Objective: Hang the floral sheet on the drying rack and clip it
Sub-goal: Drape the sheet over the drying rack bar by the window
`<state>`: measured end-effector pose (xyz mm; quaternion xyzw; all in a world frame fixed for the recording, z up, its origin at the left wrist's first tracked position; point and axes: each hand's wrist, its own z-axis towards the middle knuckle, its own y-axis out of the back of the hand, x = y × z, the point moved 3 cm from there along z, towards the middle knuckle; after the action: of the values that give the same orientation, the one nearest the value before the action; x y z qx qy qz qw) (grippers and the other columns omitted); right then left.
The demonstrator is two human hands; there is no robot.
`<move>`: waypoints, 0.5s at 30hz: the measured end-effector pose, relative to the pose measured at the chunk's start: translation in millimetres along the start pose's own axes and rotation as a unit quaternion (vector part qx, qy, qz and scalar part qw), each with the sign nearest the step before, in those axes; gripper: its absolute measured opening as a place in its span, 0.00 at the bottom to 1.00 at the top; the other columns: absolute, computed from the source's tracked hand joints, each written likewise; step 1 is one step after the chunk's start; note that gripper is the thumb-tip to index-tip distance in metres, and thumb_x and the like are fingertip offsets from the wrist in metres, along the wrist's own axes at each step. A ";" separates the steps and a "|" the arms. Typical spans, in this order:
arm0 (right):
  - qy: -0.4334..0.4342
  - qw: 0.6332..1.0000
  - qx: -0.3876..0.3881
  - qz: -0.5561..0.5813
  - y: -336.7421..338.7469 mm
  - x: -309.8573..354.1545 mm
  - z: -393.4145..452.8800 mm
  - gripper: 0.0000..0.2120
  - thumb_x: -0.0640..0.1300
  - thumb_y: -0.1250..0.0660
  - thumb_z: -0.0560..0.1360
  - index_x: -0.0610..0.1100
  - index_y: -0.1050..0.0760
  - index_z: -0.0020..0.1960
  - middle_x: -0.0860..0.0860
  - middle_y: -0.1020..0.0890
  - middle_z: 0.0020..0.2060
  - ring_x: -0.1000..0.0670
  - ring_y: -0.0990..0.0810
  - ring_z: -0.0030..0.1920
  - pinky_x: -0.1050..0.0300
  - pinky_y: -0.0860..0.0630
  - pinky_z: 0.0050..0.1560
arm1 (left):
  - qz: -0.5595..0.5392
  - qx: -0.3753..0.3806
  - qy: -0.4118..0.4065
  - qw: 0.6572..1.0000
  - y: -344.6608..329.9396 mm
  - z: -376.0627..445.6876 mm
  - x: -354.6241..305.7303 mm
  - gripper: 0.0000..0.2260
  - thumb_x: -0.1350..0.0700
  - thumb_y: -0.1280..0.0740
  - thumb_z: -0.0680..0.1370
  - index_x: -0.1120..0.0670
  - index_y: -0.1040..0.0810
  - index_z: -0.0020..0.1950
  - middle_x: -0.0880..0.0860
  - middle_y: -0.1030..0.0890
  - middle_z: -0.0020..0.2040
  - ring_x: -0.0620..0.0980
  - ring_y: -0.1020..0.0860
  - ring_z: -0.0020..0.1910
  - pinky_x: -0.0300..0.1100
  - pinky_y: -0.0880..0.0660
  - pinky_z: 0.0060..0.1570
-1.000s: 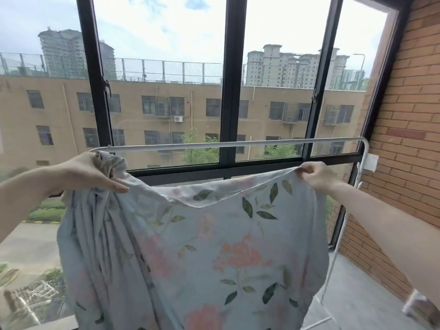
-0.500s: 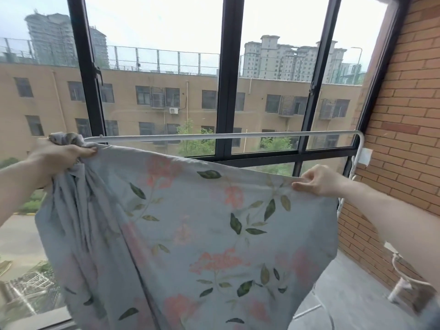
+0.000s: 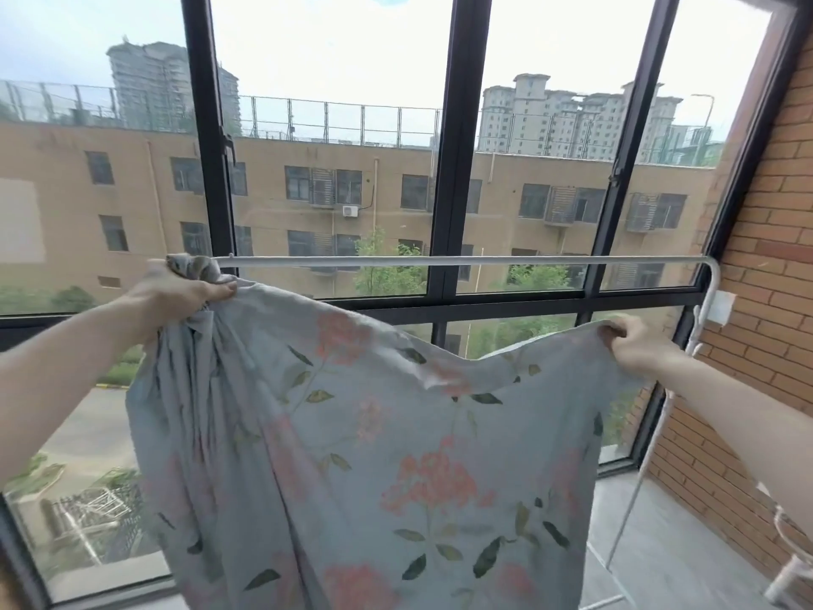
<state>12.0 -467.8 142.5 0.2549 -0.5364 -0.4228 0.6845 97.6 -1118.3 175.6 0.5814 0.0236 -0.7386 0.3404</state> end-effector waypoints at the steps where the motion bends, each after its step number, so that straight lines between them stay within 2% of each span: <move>1: 0.001 1.000 -0.013 0.027 0.7 9.6 3.0 0.10 0.37 0.38 0.80 0.46 0.20 0.47 0.50 0.17 0.44 0.45 0.22 0.48 0.51 0.25 0.50 | -0.009 0.043 -0.032 0.999 -6.8 -3.7 -8.7 0.15 0.55 0.18 0.72 0.57 0.23 0.38 0.54 0.22 0.38 0.50 0.23 0.38 0.30 0.31 0.26; 3: -0.001 0.997 -0.029 0.069 4.2 31.7 6.5 0.08 0.43 0.34 0.79 0.47 0.19 0.43 0.50 0.19 0.36 0.46 0.23 0.39 0.55 0.27 0.39 | 0.038 0.083 -0.050 0.995 -13.9 -19.8 -26.2 0.16 0.55 0.17 0.70 0.54 0.23 0.32 0.53 0.17 0.38 0.48 0.21 0.39 0.32 0.27 0.33; 6: -0.004 0.994 -0.053 0.092 10.1 53.7 16.2 0.06 0.50 0.28 0.76 0.49 0.16 0.43 0.52 0.17 0.39 0.48 0.21 0.42 0.57 0.29 0.39 | 0.078 0.134 -0.067 0.986 -13.3 -24.7 -34.9 0.18 0.54 0.14 0.64 0.55 0.23 0.32 0.55 0.15 0.37 0.48 0.19 0.40 0.42 0.26 0.43; 8: -0.013 0.993 -0.075 0.096 16.7 58.1 24.9 0.06 0.51 0.26 0.74 0.49 0.15 0.45 0.52 0.17 0.40 0.47 0.20 0.45 0.58 0.29 0.42 | 0.097 0.105 -0.072 0.987 -9.0 -19.6 -33.3 0.16 0.58 0.15 0.65 0.54 0.23 0.31 0.50 0.19 0.30 0.47 0.24 0.36 0.41 0.28 0.41; 10: -0.033 0.990 -0.104 0.094 30.6 56.7 31.6 0.08 0.51 0.25 0.73 0.47 0.15 0.48 0.50 0.16 0.42 0.46 0.19 0.47 0.59 0.28 0.45 | 0.079 0.050 -0.077 0.993 0.2 -22.3 -37.7 0.15 0.61 0.17 0.66 0.51 0.22 0.29 0.41 0.27 0.25 0.42 0.28 0.32 0.34 0.31 0.35; 12: -0.053 0.985 -0.147 0.074 52.8 52.5 34.8 0.10 0.52 0.24 0.73 0.47 0.14 0.50 0.47 0.14 0.46 0.44 0.19 0.49 0.58 0.28 0.48 | 0.054 -0.003 -0.067 0.996 16.4 -9.4 -34.5 0.15 0.56 0.17 0.66 0.49 0.22 0.29 0.41 0.30 0.25 0.41 0.30 0.33 0.34 0.33 0.35; 15: -0.067 0.977 -0.192 0.057 82.9 48.2 40.6 0.18 0.59 0.25 0.74 0.46 0.13 0.54 0.42 0.13 0.51 0.39 0.17 0.53 0.53 0.25 0.50 | 0.021 -0.032 -0.045 0.998 35.9 2.1 -35.7 0.18 0.51 0.21 0.72 0.48 0.27 0.28 0.44 0.32 0.26 0.41 0.35 0.29 0.36 0.38 0.34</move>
<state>2.0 -462.2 246.1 0.0588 -0.5035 -0.4939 0.7064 118.1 -1129.7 220.5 0.5368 0.0194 -0.7557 0.3747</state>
